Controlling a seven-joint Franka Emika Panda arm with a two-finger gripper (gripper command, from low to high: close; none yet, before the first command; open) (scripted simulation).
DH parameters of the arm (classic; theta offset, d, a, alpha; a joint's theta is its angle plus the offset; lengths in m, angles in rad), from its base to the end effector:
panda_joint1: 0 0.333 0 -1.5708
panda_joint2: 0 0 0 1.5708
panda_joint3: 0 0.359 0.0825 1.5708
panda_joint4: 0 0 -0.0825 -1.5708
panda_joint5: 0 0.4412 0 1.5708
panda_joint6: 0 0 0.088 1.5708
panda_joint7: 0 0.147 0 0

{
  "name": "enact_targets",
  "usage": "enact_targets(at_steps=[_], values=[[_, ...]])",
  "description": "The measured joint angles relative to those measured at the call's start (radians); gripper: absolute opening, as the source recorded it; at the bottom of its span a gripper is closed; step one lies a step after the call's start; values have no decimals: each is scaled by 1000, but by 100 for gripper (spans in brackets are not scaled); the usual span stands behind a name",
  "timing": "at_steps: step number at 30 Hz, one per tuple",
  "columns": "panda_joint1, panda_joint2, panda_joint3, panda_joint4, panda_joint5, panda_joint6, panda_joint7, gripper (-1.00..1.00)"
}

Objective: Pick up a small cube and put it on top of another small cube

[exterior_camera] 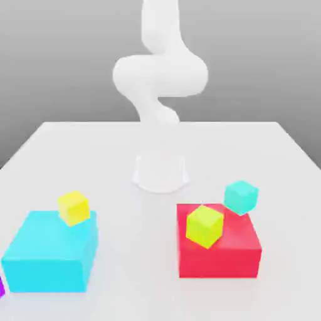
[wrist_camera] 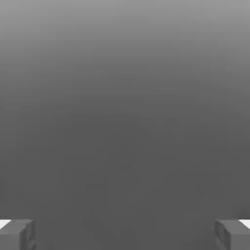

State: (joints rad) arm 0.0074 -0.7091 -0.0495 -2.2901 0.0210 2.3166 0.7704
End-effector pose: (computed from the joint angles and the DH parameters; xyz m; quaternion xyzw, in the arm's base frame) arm 0.4345 -0.0235 0.6868 -0.8554 0.3724 -0.3259 0.1530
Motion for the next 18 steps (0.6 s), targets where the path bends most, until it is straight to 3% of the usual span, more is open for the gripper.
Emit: enact_targets(at_steps=[18], values=[[-42,659,-299,71,246,122,-281,0]])
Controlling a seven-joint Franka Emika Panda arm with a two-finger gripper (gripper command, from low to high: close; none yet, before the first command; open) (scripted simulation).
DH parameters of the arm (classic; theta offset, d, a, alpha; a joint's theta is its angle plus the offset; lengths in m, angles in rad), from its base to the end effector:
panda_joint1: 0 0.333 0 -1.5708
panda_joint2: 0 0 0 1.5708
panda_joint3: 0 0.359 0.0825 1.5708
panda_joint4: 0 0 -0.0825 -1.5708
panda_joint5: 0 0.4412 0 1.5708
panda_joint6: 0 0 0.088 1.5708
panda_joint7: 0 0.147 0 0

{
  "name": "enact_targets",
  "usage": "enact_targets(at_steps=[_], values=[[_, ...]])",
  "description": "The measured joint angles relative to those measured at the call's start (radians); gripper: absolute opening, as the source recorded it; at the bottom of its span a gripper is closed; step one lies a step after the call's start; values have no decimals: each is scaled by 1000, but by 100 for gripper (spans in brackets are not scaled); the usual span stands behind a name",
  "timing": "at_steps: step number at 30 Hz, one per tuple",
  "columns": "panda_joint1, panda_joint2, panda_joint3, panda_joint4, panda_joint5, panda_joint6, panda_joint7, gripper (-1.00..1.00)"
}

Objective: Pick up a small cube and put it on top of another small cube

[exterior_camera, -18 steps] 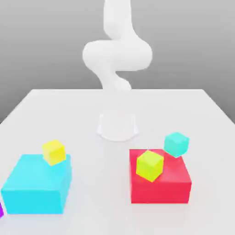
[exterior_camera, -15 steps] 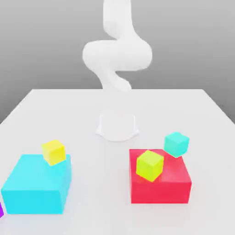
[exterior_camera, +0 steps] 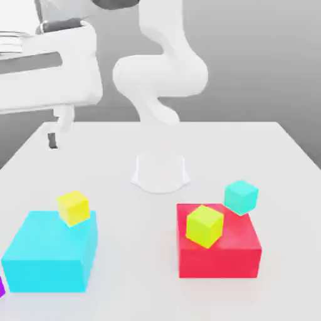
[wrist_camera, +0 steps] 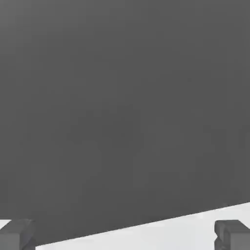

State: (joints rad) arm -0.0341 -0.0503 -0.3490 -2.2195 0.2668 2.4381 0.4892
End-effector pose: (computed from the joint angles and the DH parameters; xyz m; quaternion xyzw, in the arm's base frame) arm 0.5589 -0.2182 0.3961 -0.8516 0.4963 -0.1247 0.1140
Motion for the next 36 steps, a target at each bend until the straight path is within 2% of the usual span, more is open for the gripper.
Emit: enact_targets(at_steps=[7,14,18,19,26,31,36], values=[[-88,249,-33,26,73,50,-94,0],[-178,476,-71,47,80,116,-143,0],[-239,620,-13,80,146,208,-196,0],[-252,645,3,86,159,226,-205,-100],[-252,646,2,86,161,225,-207,-100],[-216,509,-87,54,91,131,-142,-100],[-150,354,-57,-43,47,81,-183,-100]])
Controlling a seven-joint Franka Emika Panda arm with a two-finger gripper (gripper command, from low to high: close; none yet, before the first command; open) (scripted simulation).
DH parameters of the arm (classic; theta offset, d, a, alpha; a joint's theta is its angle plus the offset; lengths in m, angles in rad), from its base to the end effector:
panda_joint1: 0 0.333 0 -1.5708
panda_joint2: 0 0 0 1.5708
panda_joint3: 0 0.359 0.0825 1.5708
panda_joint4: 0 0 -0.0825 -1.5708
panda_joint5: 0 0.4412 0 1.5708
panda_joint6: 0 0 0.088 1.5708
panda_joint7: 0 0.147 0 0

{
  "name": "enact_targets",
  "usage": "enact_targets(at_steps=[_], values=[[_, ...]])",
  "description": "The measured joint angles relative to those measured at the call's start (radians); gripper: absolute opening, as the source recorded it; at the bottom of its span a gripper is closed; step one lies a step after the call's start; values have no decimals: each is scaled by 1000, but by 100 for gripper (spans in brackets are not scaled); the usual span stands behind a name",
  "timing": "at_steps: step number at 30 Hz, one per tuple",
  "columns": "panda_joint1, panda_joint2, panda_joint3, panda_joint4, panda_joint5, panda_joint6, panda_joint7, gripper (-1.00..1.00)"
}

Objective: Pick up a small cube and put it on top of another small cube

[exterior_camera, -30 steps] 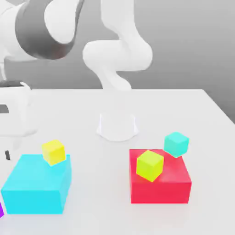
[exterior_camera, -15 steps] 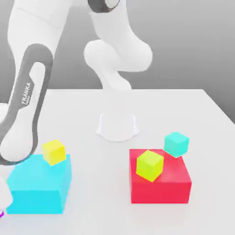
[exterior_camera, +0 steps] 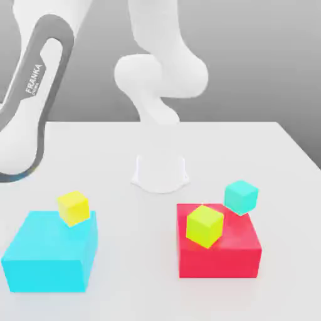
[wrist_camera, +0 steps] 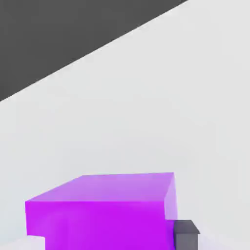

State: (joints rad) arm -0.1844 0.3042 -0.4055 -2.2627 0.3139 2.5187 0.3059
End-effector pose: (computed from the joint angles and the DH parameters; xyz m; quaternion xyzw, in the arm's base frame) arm 0.4806 -0.3254 0.1886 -0.8423 0.5381 0.0005 0.0313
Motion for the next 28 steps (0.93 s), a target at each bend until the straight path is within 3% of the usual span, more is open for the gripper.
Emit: enact_targets(at_steps=[13,20,25,26,28], values=[[301,-446,200,-321,-184,-112,-195,-100],[435,-688,360,-490,-296,-159,-295,-100],[450,-579,390,-545,-316,12,-298,-100],[450,-554,390,-552,-317,45,-297,100],[450,-554,390,-552,-317,45,-297,100]])
